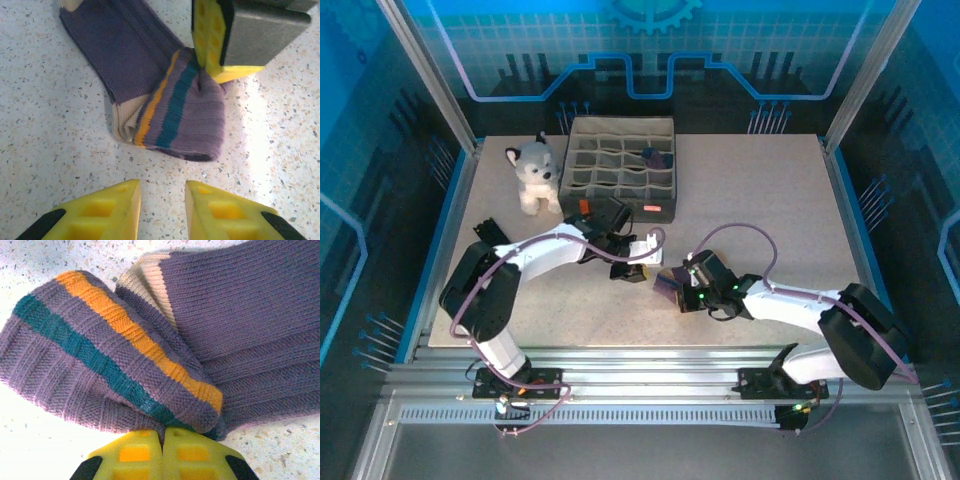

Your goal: Roll the socks

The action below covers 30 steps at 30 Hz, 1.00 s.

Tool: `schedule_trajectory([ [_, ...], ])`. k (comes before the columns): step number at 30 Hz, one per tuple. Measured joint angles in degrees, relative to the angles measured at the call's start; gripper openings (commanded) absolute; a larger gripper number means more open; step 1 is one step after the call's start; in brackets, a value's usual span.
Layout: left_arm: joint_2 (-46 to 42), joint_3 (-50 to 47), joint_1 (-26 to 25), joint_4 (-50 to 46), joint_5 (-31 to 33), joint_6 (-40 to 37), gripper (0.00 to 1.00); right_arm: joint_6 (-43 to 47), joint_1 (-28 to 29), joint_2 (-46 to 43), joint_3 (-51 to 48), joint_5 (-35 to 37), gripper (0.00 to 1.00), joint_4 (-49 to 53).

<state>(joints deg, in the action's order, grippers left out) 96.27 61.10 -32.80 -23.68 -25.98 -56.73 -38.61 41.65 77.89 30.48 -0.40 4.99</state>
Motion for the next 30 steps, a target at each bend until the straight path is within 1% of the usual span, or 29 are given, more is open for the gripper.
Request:
schedule_trajectory([
  [2,-2.6,-4.8,-0.2,4.5,-0.3,-0.8,0.44,0.0,-0.1,0.0,0.1,-0.3,0.0,0.2],
  [5,-5.9,-12.3,-1.0,10.5,-0.8,-3.0,0.45,0.0,-0.1,0.0,0.1,-0.5,0.0,0.5],
  [7,-6.2,-14.3,-1.7,12.5,-0.9,-4.7,0.45,0.0,-0.2,0.0,0.2,-0.7,0.0,0.6],
  [12,-6.0,-14.3,-3.7,16.9,-0.9,-9.2,0.46,0.2,-0.8,0.0,0.2,-1.6,0.0,0.8],
  [17,-5.2,-14.3,-6.0,20.4,-0.8,-11.7,0.47,0.5,-1.1,0.0,0.3,-2.1,0.0,1.4],
  [22,-4.2,-14.3,-7.1,21.6,-0.8,-13.5,0.47,0.9,-1.6,0.0,0.4,-3.0,0.0,1.7],
  [30,2.2,-10.9,-7.3,21.0,-0.6,-14.4,0.47,1.5,-2.0,-0.3,0.7,-3.3,0.0,3.0],
])
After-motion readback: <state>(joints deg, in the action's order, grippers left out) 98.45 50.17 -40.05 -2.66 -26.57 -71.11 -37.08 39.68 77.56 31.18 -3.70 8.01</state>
